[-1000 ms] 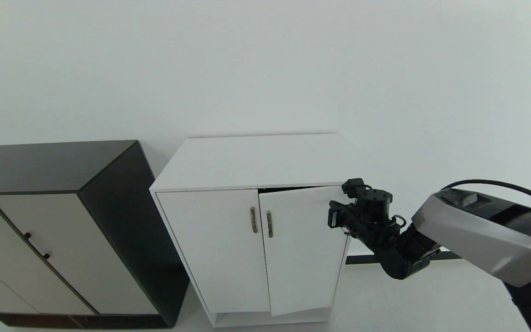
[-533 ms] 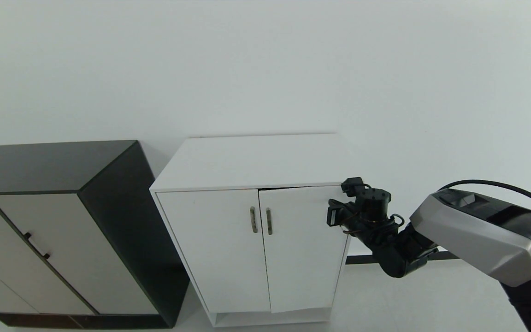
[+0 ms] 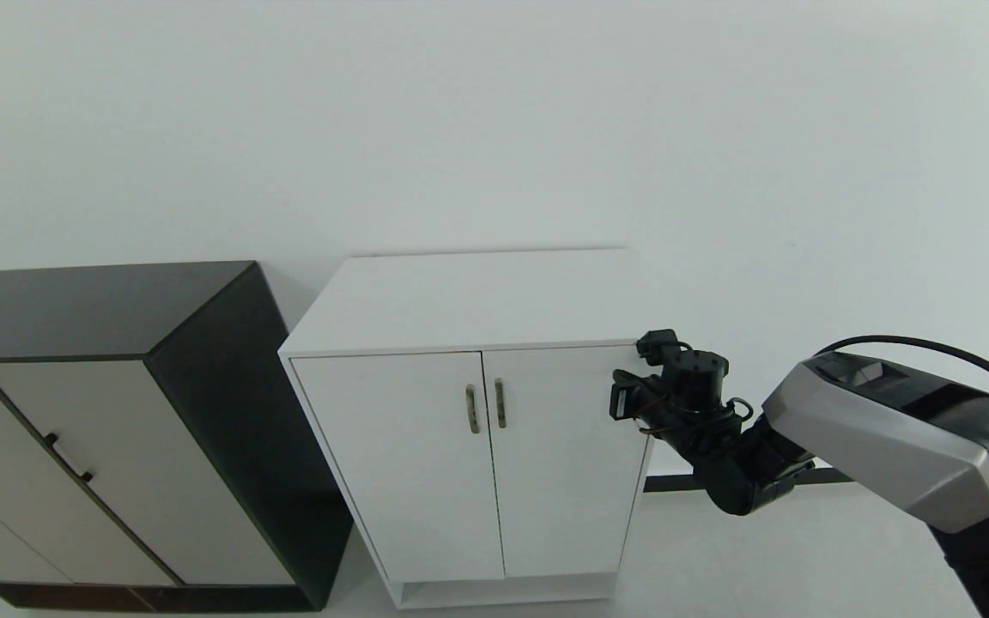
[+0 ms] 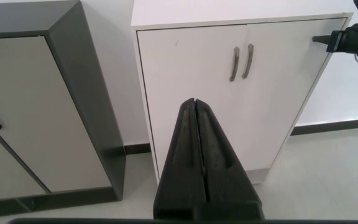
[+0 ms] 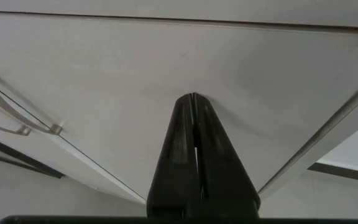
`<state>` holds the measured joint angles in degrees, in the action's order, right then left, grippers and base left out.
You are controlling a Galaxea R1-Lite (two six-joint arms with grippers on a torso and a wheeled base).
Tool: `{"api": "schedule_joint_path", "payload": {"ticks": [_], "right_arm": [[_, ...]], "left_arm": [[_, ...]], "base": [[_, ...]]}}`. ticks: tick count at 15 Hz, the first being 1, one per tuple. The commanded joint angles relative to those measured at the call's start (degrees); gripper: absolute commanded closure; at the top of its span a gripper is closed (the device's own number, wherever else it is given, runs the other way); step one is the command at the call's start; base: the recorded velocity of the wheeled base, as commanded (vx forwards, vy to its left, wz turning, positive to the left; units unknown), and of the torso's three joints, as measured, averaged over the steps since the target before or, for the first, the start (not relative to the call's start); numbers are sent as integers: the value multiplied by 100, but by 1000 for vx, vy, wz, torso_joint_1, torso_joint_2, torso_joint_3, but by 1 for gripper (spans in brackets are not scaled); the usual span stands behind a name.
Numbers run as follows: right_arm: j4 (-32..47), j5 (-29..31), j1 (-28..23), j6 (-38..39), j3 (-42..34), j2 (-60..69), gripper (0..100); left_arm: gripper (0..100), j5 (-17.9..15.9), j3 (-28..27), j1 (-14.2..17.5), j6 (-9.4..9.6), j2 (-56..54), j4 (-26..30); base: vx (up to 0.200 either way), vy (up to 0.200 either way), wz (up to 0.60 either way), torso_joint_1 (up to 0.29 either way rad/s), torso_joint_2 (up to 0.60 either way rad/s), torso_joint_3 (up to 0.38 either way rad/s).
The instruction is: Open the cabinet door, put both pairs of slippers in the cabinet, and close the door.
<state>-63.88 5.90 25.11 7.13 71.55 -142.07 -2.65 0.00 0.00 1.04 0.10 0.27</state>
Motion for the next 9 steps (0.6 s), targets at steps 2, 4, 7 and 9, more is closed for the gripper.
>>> {"api": "schedule_joint_path", "payload": {"ticks": [2,4,7,9], "right_arm": [[-11,-1,-6,-1,-9,-5,100],[-63,104,2,-1,-71,13,100],[-564,342,38,-54,-449,197,100],[-775,350,38,-63,-976,601,100]], "left_arm": [[100,1,0,0,2,-1,0],[100,1,0,0,2,-1,0],[100,1,0,0,2,-1,0],[100,1,0,0,2,8,0]], "base": [[0,0,0,0,0,0],[0,0,0,0,0,0],[0,0,0,0,0,0],[0,0,0,0,0,0]]}}
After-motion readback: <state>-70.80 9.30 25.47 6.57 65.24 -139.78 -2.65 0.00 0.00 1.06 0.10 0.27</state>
